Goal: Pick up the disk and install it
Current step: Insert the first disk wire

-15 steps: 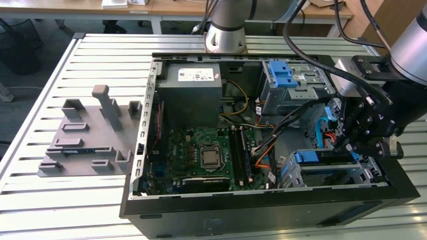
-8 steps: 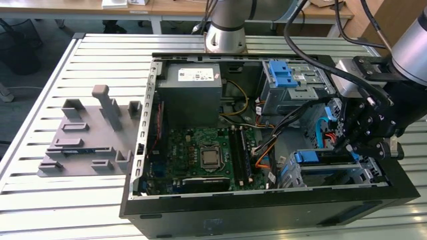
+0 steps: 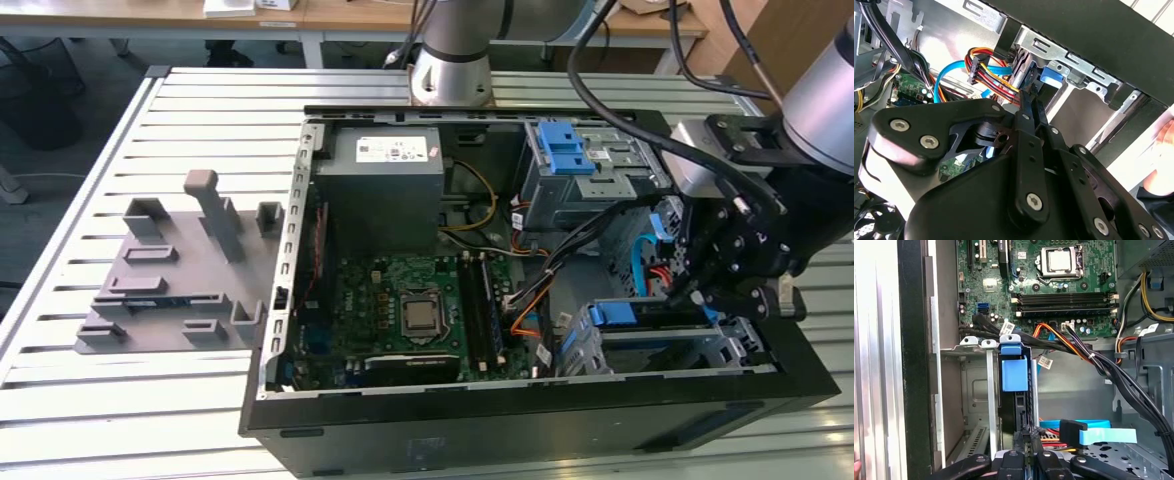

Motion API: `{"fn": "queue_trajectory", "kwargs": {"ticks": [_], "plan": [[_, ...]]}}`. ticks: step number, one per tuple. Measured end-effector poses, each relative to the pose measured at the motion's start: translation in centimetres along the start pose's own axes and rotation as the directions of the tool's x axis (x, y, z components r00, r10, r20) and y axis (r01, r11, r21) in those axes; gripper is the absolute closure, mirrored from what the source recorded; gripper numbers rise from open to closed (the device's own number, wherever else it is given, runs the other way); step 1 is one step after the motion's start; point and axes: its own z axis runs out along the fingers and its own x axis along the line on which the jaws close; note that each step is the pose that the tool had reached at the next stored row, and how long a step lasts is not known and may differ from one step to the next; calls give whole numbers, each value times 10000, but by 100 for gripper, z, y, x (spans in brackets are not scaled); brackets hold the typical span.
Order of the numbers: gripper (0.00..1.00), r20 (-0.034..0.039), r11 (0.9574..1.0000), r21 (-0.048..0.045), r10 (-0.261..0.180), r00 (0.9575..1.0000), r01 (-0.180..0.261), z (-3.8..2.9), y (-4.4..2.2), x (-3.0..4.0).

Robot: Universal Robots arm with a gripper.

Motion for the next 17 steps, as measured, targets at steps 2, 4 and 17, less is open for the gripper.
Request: {"fn": "queue_trajectory", "kwargs": {"ticks": [2,4,17], "plan": [[84,-5,10000,-25,1,10000,-1,6,-1,0],[84,-2,10000,-54,0,10000,0,19,-4,0],[76,1,10000,-88,3,10000,-3,17,-15,-1]]}}
